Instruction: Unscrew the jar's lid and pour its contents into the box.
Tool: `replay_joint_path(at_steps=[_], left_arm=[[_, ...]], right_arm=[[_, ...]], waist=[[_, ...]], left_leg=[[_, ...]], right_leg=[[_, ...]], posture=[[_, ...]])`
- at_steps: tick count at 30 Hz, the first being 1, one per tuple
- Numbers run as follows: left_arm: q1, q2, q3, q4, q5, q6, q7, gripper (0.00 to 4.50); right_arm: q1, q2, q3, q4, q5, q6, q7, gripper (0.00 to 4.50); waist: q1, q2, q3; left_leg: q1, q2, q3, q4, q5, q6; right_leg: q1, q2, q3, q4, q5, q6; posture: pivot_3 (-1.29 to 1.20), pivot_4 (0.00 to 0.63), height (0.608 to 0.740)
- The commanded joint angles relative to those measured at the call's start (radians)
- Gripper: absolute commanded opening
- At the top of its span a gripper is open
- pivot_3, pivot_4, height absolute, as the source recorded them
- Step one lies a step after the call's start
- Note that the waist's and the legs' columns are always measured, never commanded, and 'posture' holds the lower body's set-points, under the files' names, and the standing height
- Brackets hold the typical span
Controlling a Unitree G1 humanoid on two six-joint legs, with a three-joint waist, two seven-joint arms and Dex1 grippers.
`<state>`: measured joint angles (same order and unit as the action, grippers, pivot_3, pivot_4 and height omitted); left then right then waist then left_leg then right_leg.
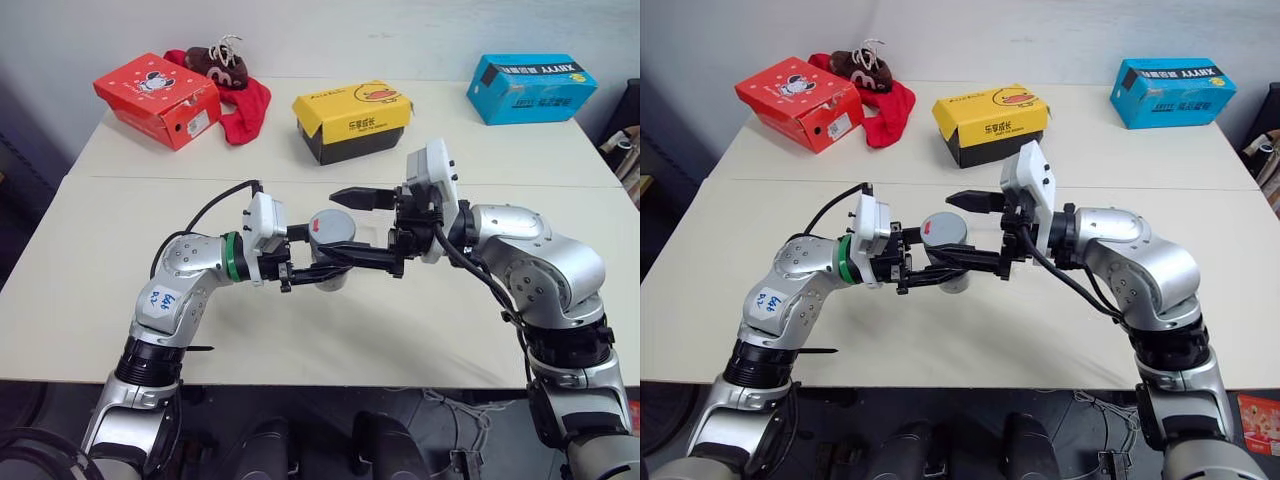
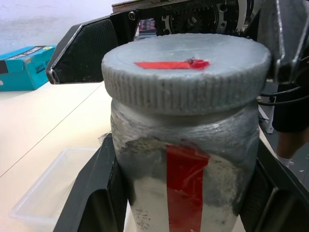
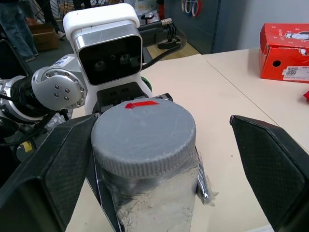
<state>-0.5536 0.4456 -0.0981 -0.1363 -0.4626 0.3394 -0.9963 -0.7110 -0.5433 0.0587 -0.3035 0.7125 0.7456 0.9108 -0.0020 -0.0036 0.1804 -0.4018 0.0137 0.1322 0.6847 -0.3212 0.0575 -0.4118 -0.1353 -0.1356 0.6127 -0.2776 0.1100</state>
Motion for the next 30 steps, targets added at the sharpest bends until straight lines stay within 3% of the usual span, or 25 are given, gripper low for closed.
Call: replay_joint_path(at_steps=[1, 24, 27, 30], left_arm=[[0.001, 0.001, 0.004, -0.02, -0.001, -0.01, -0.002, 2.35], [0.008, 0.0, -0.005, -0.03, -0.002, -0.003, -0.003, 2.35], [0.008, 0.0, -0.004, -0.031, -0.001, -0.004, -0.002, 2.35], [0.009, 0.001, -0.004, -0.031, -0.001, -0.005, -0.002, 2.35]], right_arm=[[0.009, -0.002, -0.056, -0.04, 0.073, -0.002, 0.037, 4.48], [-0.043, 0.017, 0.036, -0.05, 0.041, 0.021, -0.008, 4.48], [-0.036, 0.018, 0.038, -0.041, 0.03, 0.01, 0.001, 3.89], [-0.029, 0.022, 0.037, -0.036, 0.025, -0.001, 0.004, 2.85]], waist=[[0.0, 0.0, 0.0], [0.0, 0.0, 0.0], [0.0, 0.0, 0.0], [0.0, 0.0, 0.0]], left_leg=[[0.0, 0.0, 0.0, 0.0, 0.0, 0.0], [0.0, 0.0, 0.0, 0.0, 0.0, 0.0], [0.0, 0.0, 0.0, 0.0, 0.0, 0.0], [0.0, 0.0, 0.0, 0.0, 0.0, 0.0]], right_leg=[[0.0, 0.0, 0.0, 0.0, 0.0, 0.0], [0.0, 0.0, 0.0, 0.0, 0.0, 0.0], [0.0, 0.0, 0.0, 0.0, 0.0, 0.0], [0.0, 0.0, 0.0, 0.0, 0.0, 0.0]], posture=[[0.0, 0.15, 0.74], [0.0, 0.15, 0.74], [0.0, 0.15, 0.74], [0.0, 0.15, 0.74]])
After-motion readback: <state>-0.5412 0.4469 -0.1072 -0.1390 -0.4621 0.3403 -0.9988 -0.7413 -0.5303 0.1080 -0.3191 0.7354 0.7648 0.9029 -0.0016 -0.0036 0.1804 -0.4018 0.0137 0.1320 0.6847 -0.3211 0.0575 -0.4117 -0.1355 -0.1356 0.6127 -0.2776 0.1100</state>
